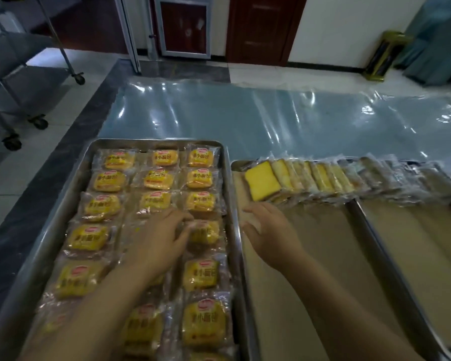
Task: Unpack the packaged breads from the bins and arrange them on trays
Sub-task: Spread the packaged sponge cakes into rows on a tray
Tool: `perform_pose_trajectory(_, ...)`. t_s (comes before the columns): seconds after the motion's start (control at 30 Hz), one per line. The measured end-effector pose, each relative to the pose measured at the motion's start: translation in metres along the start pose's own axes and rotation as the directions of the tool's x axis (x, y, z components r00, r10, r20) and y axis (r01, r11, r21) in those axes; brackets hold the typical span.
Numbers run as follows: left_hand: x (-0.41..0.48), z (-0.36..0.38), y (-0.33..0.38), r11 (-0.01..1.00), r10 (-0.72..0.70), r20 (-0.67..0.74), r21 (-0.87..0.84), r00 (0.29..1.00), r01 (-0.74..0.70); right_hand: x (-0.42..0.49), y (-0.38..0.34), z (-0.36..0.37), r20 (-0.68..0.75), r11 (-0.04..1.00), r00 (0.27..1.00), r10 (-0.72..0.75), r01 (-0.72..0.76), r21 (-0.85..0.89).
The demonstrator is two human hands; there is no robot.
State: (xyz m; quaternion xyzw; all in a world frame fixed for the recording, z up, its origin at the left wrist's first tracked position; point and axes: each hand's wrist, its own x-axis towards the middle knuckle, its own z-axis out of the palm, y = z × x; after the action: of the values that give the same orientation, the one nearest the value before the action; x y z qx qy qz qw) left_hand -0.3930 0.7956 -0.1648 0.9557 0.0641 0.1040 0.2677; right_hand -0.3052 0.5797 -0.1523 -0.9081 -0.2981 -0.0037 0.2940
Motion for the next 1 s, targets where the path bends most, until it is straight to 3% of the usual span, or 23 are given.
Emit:
perform_pose_trajectory(0.3, 0.034, 0.074, 0.094, 0.999, -0.037, 0.003, 0.017, 0.999, 0.037, -0.003, 0.103, -0.066, -0.022, 0.994, 0.995, 0.097, -0.098, -0.046)
perform_pose_trajectory(0.47, 0.07, 0.087, 0.108, 0.998, -0.065, 0.023, 0.009, 0.998, 0.065, 0.03, 0.131, -0.083, -0.016, 0.976, 0.981, 0.192, -0.192, -0.101)
perform_pose_trajectory(0.6, 0.113, 0.092, 0.101, 0.993, -0.037, 0.119, 0.112, 0.992, 0.024, 0.063, 0.14, -0.082, -0.016, 0.956, 0.974, 0.225, -0.224, -0.189)
perform_pose_trajectory(0.8, 0.184, 0.105, 0.084, 0.987, -0.042, 0.227, 0.162, 0.973, 0.005, 0.094, 0.148, -0.062, 0.152, 0.901, 0.94, 0.306, -0.234, -0.366)
perform_pose_trajectory(0.9, 0.209, 0.112, 0.082, 0.994, -0.046, 0.296, 0.109, 0.954, 0.014, 0.094, 0.152, -0.055, 0.164, 0.906, 0.936, 0.311, -0.24, -0.349)
perform_pose_trajectory(1.0, 0.224, 0.121, 0.077, 0.992, -0.034, 0.369, 0.126, 0.929, -0.013, 0.092, 0.156, -0.054, 0.146, 0.936, 0.935, 0.322, -0.291, -0.199)
